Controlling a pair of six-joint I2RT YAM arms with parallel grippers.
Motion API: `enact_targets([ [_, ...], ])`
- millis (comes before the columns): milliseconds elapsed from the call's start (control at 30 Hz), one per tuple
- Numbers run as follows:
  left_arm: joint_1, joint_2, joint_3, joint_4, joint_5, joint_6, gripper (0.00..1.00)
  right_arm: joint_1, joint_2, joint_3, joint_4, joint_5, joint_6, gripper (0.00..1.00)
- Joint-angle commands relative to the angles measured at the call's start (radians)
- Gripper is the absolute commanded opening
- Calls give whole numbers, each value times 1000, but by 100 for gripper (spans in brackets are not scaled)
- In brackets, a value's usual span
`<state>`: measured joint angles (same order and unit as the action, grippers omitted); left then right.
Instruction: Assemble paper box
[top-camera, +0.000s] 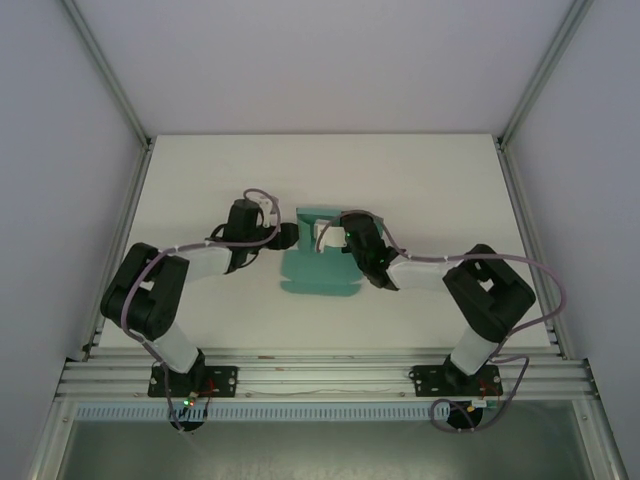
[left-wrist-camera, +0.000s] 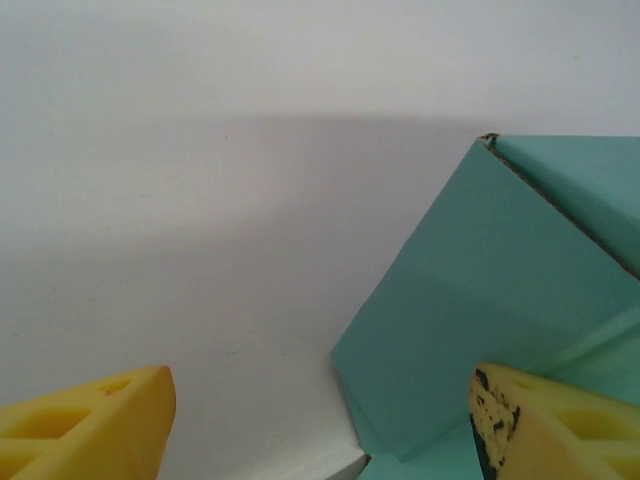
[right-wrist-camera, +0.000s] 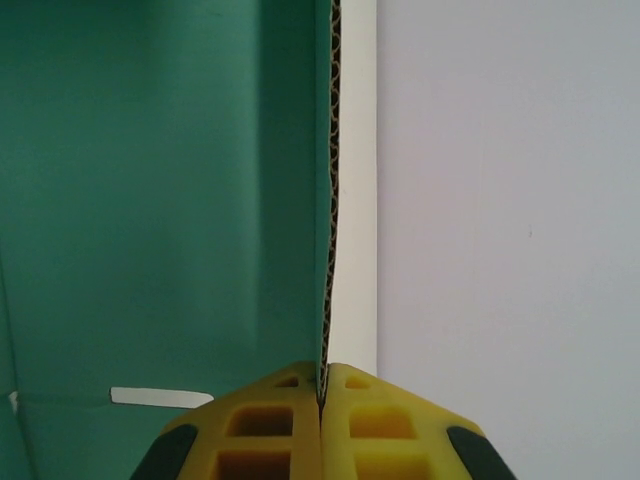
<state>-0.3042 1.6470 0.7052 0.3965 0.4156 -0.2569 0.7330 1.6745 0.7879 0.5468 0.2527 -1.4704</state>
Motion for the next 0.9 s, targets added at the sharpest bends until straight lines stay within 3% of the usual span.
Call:
enact_targets([
  [0, -24, 1, -56, 177, 10, 58, 77, 14, -18, 0, -16, 33, 4, 0],
  [200, -48, 8, -87, 245, 9, 119, 77, 47, 5, -51, 62, 80, -43, 0],
  [333, -73, 17, -111, 257, -72, 143, 76, 70, 17, -83, 156, 106, -42, 0],
  [500, -95, 44, -97, 277, -146, 163, 68, 101, 11, -128, 216, 96, -62, 0],
  [700, -165, 66, -108, 381, -267, 203, 62, 108, -23, -106, 16, 86, 13, 0],
  [867, -171, 109, -72, 374, -270, 193, 43, 108, -27, -86, -59, 98, 56, 0],
])
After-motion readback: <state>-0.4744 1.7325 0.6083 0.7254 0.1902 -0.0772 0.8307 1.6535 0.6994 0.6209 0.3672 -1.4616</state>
